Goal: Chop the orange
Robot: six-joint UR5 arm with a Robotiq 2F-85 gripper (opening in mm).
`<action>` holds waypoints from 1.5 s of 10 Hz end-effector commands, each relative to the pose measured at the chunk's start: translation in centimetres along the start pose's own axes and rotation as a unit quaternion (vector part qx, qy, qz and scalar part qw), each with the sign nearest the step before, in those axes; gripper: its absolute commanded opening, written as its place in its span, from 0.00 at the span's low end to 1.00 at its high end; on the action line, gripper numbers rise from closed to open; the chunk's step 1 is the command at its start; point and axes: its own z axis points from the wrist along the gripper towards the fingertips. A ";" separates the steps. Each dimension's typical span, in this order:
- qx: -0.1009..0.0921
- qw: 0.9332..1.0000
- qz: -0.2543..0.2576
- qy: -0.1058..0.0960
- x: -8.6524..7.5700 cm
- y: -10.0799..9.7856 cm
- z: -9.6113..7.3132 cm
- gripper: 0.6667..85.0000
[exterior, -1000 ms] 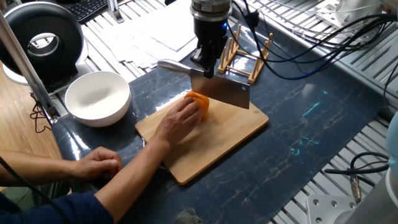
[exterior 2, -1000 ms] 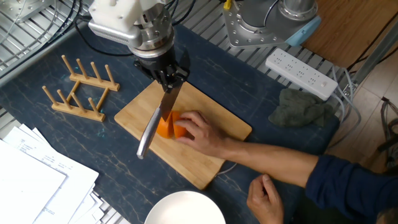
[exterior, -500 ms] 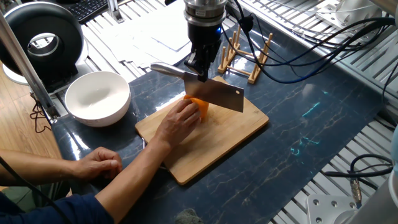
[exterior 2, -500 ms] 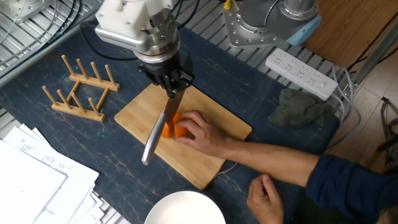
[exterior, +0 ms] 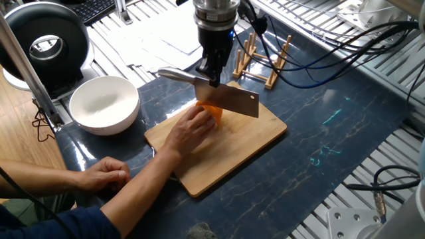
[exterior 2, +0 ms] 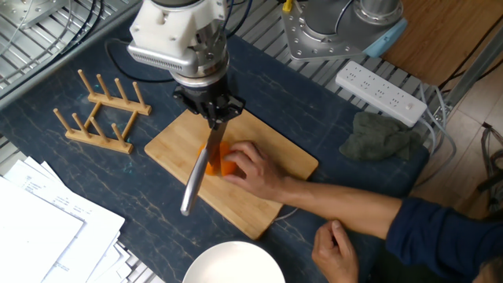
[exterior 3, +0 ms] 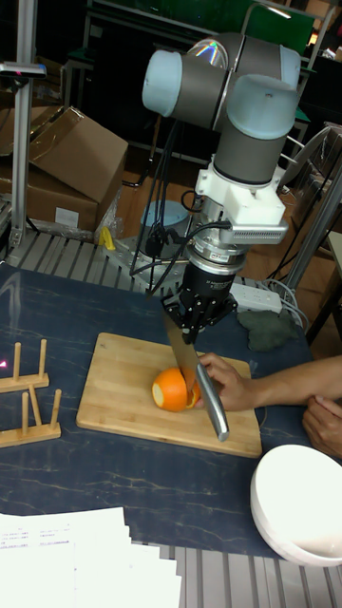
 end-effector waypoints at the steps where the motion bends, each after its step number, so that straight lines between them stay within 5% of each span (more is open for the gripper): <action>1: -0.003 1.000 -0.005 -0.007 -0.6 0.1 0.3 0.01; 15: -0.025 0.999 0.025 -0.017 -1.3 -0.9 2.5 0.01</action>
